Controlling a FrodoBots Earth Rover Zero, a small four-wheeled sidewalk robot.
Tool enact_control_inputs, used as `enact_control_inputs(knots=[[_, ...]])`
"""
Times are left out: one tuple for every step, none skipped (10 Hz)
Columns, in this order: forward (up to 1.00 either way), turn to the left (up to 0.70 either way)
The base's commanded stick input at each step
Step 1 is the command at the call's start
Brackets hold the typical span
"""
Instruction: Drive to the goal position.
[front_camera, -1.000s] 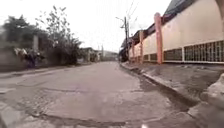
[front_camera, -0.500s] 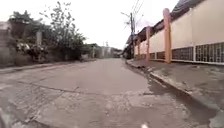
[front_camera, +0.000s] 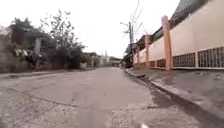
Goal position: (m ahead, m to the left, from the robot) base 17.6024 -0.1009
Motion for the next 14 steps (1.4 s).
enact_control_inputs(knots=[[0.5,0.0],[0.5,0.0],[0.5,0.0],[0.5,0.0],[0.5,0.0],[0.5,0.0],[0.5,0.0],[0.5,0.0],[0.5,0.0],[0.5,0.0],[0.62,0.0],[0.7,0.0],[0.7,0.0],[0.75,0.0]])
